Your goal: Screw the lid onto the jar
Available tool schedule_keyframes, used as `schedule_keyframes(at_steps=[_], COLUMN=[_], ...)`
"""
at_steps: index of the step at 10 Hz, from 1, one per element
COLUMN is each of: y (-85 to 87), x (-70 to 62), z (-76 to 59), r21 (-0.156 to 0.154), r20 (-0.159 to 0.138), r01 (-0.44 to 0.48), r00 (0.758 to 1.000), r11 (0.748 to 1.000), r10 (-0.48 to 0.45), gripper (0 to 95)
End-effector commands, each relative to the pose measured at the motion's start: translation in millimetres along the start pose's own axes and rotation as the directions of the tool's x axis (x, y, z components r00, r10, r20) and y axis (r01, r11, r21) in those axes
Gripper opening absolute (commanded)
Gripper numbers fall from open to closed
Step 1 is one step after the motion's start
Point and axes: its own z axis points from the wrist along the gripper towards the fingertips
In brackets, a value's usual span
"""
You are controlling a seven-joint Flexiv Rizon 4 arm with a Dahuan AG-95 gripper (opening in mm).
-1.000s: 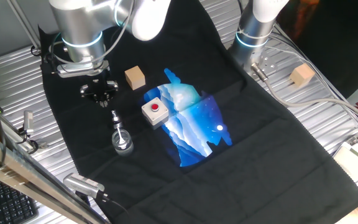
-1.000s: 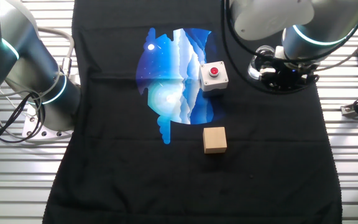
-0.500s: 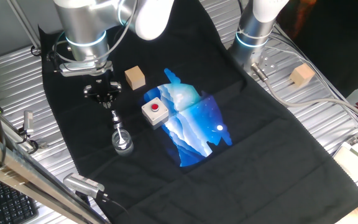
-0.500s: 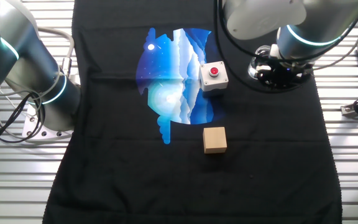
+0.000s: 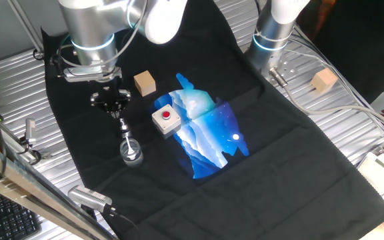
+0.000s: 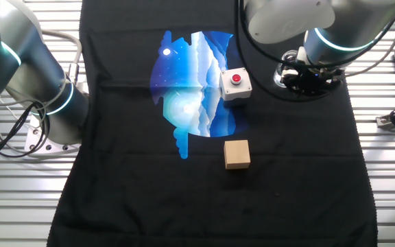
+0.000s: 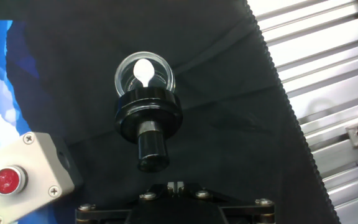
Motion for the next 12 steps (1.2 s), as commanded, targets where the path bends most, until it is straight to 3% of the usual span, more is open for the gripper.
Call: schedule_keyframes(at_steps=[1,5,12], y=[0.1,2.1,5.9], x=[-0.4,-2.9,-10.7], z=[-0.2,-0.4,1.5], r21=[-0.001,-0.004,-0.004], r20=[0.003,0.028,0.025], r01=[-0.003,-0.019,-0.05], r00=[1.0,0.999,0.998], r11=[1.0,1.0,0.999], r10=[0.003,0.019,0.05], gripper=[0.0,0.0,0.0])
